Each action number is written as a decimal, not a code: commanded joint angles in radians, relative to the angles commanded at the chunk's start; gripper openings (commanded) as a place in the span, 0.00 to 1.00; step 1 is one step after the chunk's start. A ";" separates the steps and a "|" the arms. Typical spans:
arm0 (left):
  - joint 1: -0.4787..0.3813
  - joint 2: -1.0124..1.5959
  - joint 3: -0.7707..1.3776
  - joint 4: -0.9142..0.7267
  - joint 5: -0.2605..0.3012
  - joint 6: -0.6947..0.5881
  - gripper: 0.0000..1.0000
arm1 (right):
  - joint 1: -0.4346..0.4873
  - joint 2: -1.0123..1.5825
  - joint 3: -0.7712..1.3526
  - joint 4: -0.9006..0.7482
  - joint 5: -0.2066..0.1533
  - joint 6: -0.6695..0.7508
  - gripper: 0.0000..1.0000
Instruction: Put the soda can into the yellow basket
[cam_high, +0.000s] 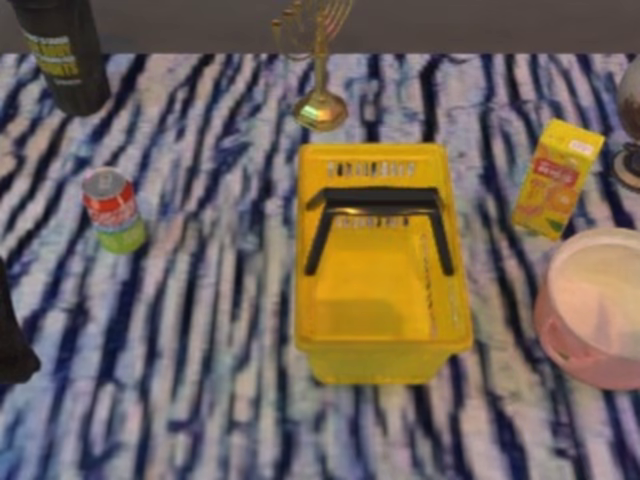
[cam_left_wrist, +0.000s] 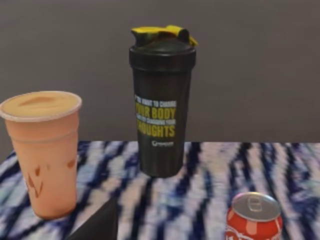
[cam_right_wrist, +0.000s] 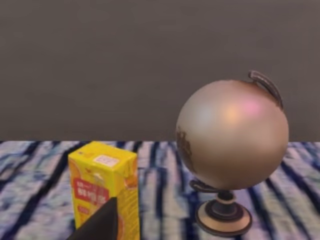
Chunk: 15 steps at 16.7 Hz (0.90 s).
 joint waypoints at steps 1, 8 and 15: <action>0.000 0.000 0.000 0.000 0.000 0.000 1.00 | 0.000 0.000 0.000 0.000 0.000 0.000 1.00; -0.014 0.216 0.214 -0.139 0.000 0.084 1.00 | 0.000 0.000 0.000 0.000 0.000 0.000 1.00; -0.052 0.897 0.787 -0.510 0.002 0.295 1.00 | 0.000 0.000 0.000 0.000 0.000 0.000 1.00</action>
